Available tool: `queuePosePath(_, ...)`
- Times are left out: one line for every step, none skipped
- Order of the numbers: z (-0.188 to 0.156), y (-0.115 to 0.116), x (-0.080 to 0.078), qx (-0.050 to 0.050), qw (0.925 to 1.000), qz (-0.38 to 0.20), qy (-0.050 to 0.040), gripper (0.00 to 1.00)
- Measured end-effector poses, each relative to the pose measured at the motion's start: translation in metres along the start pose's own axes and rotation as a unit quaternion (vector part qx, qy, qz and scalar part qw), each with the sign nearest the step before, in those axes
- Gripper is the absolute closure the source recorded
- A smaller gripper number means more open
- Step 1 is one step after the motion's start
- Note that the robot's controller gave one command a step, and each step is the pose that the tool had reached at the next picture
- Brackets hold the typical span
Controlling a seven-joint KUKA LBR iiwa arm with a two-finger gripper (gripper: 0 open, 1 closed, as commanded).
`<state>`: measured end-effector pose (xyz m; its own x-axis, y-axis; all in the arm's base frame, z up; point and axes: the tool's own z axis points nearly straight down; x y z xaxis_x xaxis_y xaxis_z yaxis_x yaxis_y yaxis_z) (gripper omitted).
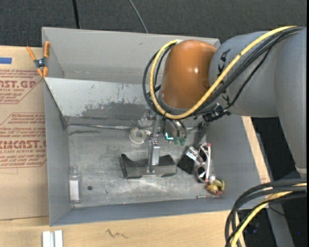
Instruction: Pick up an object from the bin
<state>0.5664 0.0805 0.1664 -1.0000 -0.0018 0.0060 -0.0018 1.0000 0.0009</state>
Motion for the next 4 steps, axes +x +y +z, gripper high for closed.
queuePosePath(-0.004,0.000,-0.002,0.000,1.0000,0.000,-0.0037,0.00)
queuePosePath(0.094,-0.031,0.033,0.000,0.9957,-0.092,-0.0109,1.00)
queuePosePath(0.094,-0.031,0.033,0.000,0.9957,-0.092,-0.0109,1.00)
queuePosePath(0.059,-0.033,0.047,0.000,0.9975,-0.071,0.0031,1.00)
